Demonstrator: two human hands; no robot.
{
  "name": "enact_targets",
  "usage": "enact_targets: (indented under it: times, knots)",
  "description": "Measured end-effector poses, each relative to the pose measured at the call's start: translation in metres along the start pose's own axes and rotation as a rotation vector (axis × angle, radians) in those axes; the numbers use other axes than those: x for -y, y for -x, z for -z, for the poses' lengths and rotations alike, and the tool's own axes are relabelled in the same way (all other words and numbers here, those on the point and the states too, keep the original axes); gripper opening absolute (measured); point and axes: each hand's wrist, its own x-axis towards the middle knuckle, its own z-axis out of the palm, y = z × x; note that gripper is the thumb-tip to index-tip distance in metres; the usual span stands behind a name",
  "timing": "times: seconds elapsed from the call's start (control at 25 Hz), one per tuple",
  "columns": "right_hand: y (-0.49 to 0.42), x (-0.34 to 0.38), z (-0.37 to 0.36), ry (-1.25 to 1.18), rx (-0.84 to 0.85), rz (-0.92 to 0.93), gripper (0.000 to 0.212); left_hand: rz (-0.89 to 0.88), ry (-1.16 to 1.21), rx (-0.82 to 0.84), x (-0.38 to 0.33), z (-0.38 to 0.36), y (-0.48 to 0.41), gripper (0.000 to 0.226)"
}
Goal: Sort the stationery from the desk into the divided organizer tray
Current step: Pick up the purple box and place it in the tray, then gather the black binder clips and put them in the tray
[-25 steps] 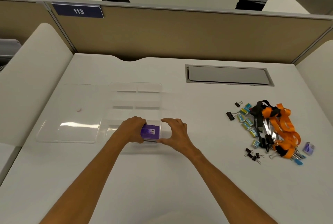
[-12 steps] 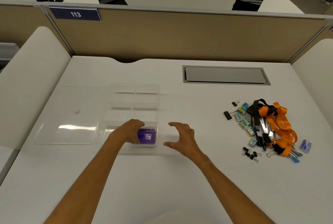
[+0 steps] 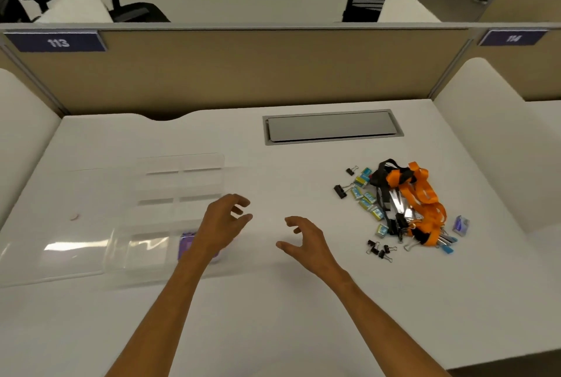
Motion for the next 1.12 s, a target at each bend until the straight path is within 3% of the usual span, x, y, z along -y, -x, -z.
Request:
enact_targets:
  times: [0.52,0.76,1.12]
  knots:
    - [0.027,-0.111,0.126,0.02,-0.235,-0.225,0.04,-0.14,-0.052,0.287,-0.04,-0.179,-0.016,0.034]
    - [0.04,-0.146,0.164,0.14,-0.362,-0.319,0.048,-0.183,-0.137,0.434,-0.067,-0.225,-0.02,0.05]
    - [0.046,-0.159,0.159,0.201,-0.129,-0.311,0.061,-0.228,-0.284,0.564,-0.114,-0.281,-0.019,0.065]
